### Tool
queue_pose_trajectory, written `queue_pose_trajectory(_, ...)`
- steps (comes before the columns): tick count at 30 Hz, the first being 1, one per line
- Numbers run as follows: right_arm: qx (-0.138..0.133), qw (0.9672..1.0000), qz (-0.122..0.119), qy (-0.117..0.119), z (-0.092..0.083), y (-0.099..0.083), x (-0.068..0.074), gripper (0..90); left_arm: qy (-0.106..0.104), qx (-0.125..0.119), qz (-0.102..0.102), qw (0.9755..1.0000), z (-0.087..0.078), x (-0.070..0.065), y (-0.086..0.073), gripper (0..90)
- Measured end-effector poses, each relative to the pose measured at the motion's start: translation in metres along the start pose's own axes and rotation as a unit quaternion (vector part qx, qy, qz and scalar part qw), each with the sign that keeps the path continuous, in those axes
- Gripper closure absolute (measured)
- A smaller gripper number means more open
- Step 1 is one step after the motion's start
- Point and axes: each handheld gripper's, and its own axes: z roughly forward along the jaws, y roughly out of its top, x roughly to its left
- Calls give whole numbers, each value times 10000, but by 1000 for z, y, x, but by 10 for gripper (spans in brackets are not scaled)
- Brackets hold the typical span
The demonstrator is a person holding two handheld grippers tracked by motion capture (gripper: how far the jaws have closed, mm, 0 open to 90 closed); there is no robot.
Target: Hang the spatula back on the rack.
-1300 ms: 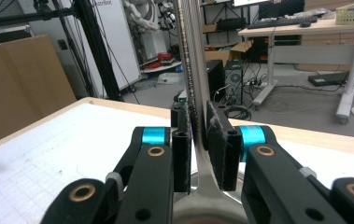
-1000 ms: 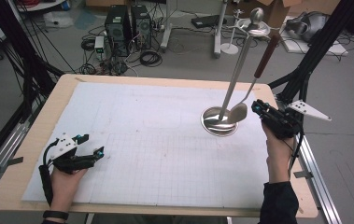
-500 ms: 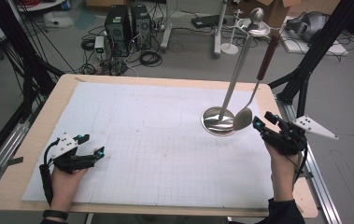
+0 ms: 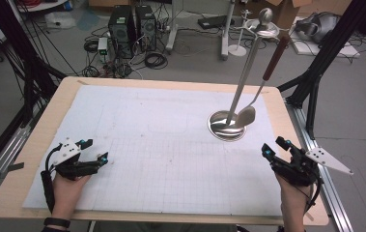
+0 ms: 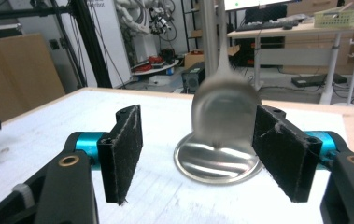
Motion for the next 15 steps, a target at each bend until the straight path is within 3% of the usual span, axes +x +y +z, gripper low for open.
queue_pose_trajectory(6,208,9998,-26,52,5,-20,2,297,-12,-36,-20,10000,-1,1,0,222)
queue_pose_trajectory(9,342,9993,-114,59,10,-31,4,294,-11,-43,-24,10000,-1,1,0,222)
queue_pose_trajectory(12,619,9974,-353,102,18,-41,7,294,-13,-68,-46,10000,-1,1,0,222)
queue_pose_trajectory(15,704,9966,-399,158,22,-49,9,294,0,-80,-61,9999,-1,1,-1,222)
